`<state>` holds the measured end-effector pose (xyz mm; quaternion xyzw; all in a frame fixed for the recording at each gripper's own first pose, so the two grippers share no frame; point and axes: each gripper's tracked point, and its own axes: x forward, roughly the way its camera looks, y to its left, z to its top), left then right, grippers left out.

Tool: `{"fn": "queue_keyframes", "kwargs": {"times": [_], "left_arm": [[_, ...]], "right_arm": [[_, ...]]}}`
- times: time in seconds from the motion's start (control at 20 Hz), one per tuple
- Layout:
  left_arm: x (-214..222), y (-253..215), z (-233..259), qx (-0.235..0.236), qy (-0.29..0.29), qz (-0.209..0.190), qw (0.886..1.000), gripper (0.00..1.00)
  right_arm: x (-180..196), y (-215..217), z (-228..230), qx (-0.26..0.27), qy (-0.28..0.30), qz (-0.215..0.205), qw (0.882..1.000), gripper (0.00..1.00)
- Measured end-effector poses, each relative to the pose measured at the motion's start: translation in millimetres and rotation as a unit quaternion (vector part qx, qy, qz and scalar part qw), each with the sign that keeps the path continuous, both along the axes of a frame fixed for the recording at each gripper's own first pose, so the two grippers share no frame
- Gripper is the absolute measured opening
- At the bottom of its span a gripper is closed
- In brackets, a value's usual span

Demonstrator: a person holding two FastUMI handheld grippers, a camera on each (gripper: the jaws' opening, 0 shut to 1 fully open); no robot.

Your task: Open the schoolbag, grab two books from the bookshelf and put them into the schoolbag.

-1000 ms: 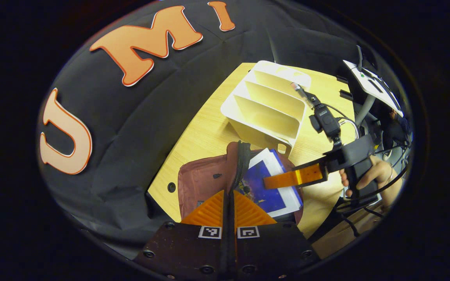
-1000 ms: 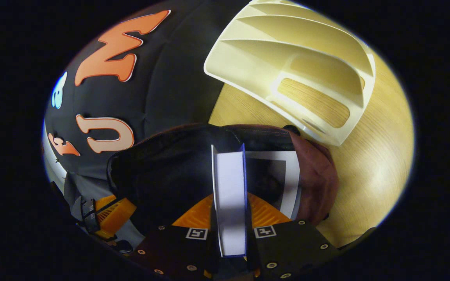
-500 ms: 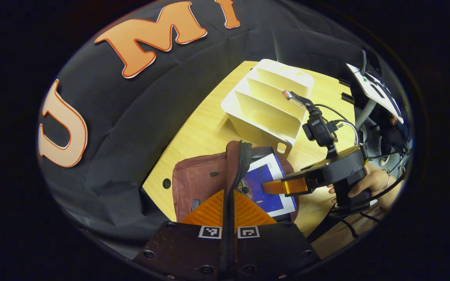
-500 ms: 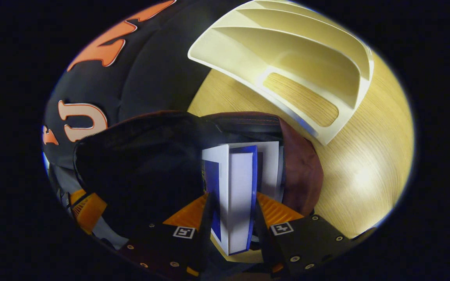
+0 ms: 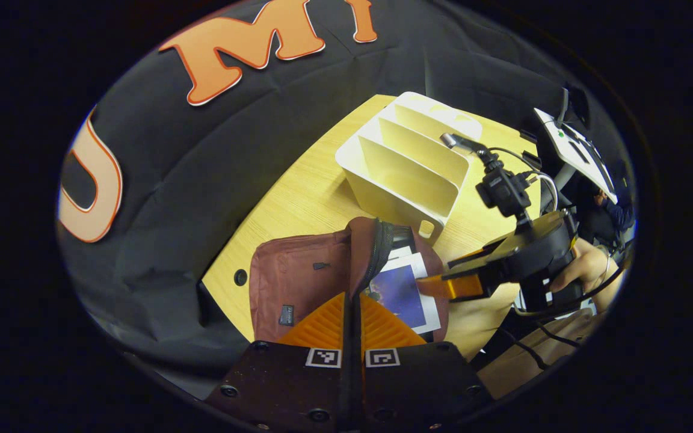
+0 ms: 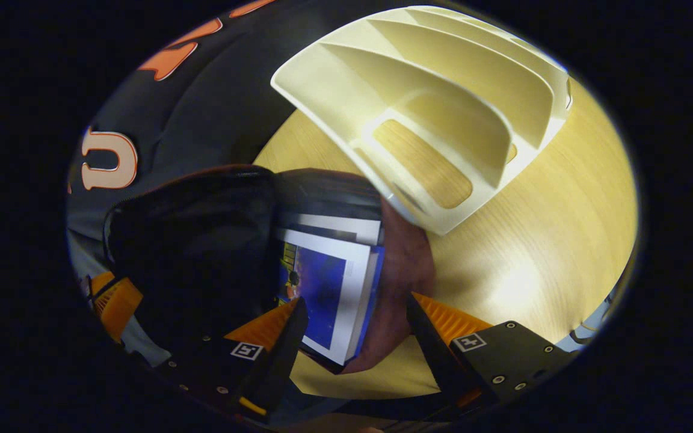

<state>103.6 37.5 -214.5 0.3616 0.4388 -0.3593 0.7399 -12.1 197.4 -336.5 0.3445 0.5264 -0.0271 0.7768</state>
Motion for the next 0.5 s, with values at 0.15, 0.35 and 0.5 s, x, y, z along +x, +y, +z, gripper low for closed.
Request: {"fn": "queue_keyframes", "kwargs": {"times": [0.15, 0.35, 0.5], "left_arm": [[-10, -2, -8, 0.001, 0.003, 0.008, 1.000, 0.01], [-26, -18, -30, -0.013, 0.030, 0.058, 0.998, 0.07], [-42, -34, -47, -0.029, 0.055, 0.123, 0.990, 0.34]], "right_arm": [[-5, -38, 6, -0.014, 0.004, 0.005, 1.000, 0.98], [-6, -94, 16, -0.040, 0.011, 0.038, 0.998, 0.98], [-10, -132, 20, -0.043, 0.026, 0.074, 0.996, 0.98]]}}
